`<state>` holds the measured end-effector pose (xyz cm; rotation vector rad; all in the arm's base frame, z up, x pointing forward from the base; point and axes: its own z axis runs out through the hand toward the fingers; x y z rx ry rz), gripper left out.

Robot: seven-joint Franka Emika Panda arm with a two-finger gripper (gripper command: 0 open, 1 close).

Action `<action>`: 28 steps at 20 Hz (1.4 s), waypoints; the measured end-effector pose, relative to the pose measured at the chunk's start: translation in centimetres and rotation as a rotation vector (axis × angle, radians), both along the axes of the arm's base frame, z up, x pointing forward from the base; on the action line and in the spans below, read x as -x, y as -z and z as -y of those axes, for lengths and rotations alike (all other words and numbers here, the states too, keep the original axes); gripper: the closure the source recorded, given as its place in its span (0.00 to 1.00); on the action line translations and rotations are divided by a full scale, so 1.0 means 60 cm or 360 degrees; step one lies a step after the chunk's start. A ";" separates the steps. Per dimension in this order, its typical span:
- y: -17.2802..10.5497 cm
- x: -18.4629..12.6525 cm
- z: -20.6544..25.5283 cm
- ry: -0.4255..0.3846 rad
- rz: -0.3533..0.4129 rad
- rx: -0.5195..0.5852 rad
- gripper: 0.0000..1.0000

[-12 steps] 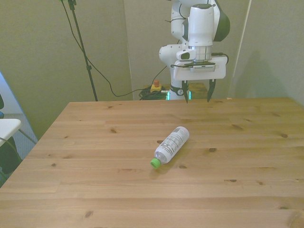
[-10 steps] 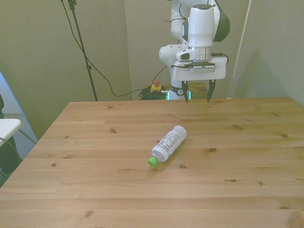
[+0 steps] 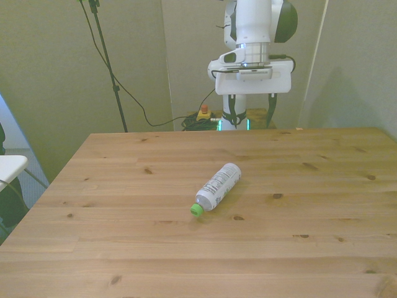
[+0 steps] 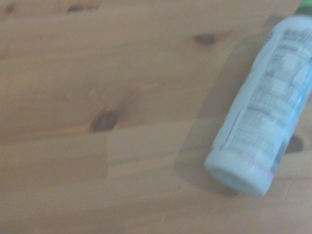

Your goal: Stand the water bottle

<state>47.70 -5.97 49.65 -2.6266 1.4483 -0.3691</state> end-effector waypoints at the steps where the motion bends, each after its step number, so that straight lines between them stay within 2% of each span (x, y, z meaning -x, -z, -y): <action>1: -0.004 -0.020 0.023 0.0036 0.0008 -0.0005 0.00; 6: 0.013 -0.117 0.117 0.0204 0.0025 -0.0020 0.00; 13: 0.086 -0.233 0.170 0.0391 0.0003 -0.0020 0.00; 18: 0.129 -0.267 0.208 0.0458 -0.0030 0.0004 0.00; 23: 0.186 -0.283 0.215 0.0469 -0.0082 0.0013 0.00; 26: 0.199 -0.290 0.213 0.0464 -0.0085 0.0017 0.00; 27: 0.201 -0.292 0.209 0.0459 -0.0085 0.0018 1.00; 28: 0.203 -0.293 0.204 0.0452 -0.0087 0.0018 1.00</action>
